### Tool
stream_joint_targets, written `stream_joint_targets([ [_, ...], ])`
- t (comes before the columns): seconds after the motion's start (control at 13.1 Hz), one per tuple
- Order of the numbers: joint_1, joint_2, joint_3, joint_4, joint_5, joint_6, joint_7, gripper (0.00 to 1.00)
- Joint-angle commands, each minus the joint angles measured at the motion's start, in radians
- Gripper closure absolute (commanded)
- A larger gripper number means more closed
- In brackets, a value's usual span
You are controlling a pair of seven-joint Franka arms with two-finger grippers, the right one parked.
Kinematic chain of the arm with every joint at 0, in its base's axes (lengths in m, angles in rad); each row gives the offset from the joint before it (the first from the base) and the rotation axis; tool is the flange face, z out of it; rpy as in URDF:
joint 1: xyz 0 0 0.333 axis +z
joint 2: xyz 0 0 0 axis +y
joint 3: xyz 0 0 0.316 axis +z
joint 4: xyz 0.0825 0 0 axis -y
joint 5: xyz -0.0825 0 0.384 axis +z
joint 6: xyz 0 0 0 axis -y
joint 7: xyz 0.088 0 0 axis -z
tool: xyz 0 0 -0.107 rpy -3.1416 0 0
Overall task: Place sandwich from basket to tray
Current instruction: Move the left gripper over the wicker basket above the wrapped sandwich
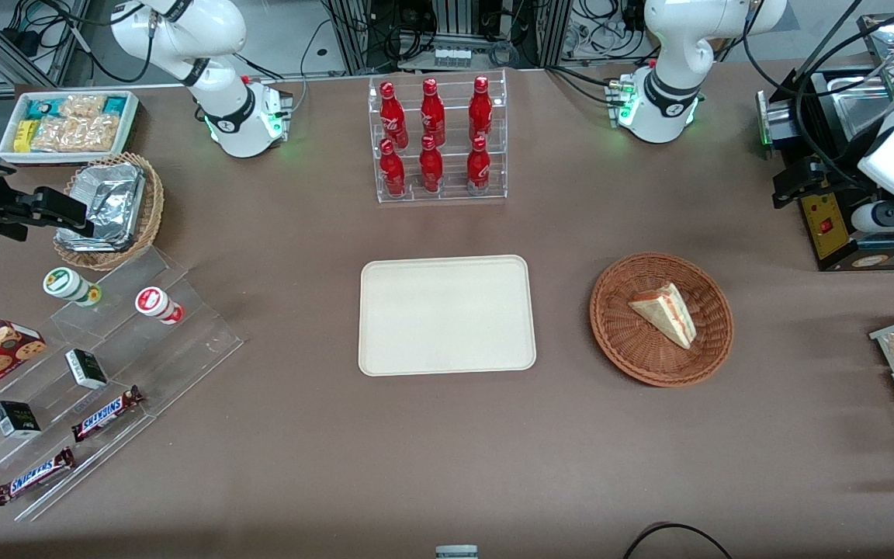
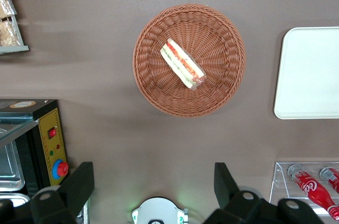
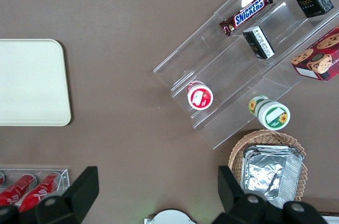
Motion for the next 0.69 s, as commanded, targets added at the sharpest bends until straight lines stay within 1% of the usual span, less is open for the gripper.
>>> stream_joint_targets([
  [0.0, 0.006, 0.005, -0.004, 0.002, 0.001, 0.024, 0.01, 0.0],
  [0.15, 0.011, 0.011, -0.004, -0.013, -0.009, 0.023, 0.024, 0.0],
  [0.31, 0.009, 0.026, -0.004, -0.059, -0.008, 0.052, 0.165, 0.0],
  [0.61, 0.011, 0.017, -0.001, -0.214, -0.006, 0.189, 0.182, 0.0],
])
